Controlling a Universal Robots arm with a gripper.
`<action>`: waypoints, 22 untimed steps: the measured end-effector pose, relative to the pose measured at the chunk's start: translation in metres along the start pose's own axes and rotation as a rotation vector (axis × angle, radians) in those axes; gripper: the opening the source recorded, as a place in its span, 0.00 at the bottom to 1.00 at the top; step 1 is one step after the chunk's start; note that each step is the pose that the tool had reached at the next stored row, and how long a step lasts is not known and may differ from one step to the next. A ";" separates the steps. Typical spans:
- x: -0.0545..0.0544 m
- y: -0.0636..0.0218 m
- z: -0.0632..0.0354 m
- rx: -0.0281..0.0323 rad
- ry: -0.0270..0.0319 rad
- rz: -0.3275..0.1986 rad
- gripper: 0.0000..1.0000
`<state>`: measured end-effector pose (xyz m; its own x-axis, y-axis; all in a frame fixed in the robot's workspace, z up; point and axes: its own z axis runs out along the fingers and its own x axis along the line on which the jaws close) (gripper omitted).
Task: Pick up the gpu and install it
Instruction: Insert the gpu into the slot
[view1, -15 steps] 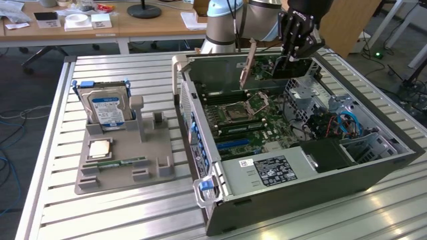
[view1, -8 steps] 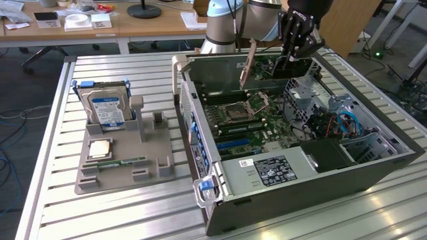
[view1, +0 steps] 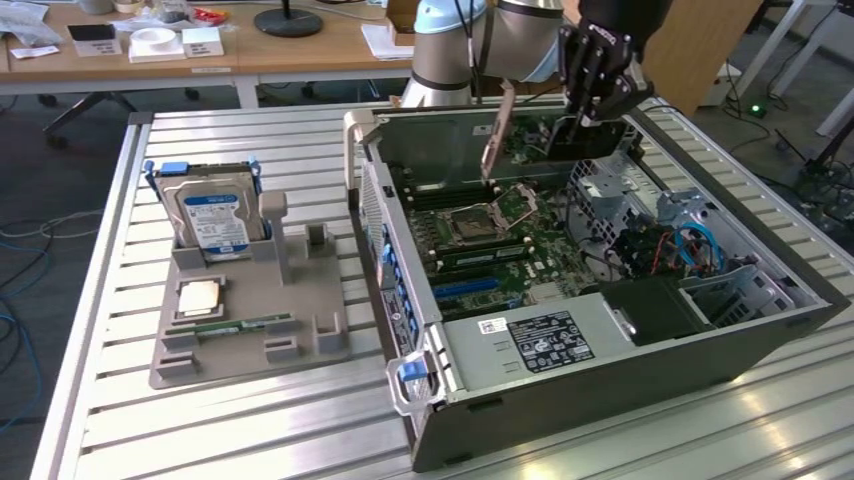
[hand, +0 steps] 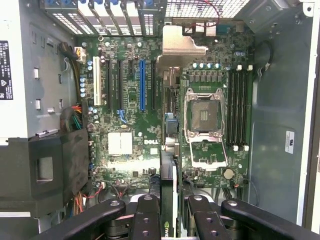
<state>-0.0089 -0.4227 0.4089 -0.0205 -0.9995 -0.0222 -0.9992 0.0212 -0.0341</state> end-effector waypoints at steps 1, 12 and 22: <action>0.001 0.0001 0.0000 0.0000 -0.0001 0.000 0.26; 0.014 0.0016 -0.0003 0.0000 0.0000 0.000 0.26; 0.014 0.0019 0.0000 0.0000 0.0001 0.000 0.26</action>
<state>-0.0111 -0.4363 0.4085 -0.0205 -0.9995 -0.0221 -0.9992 0.0212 -0.0341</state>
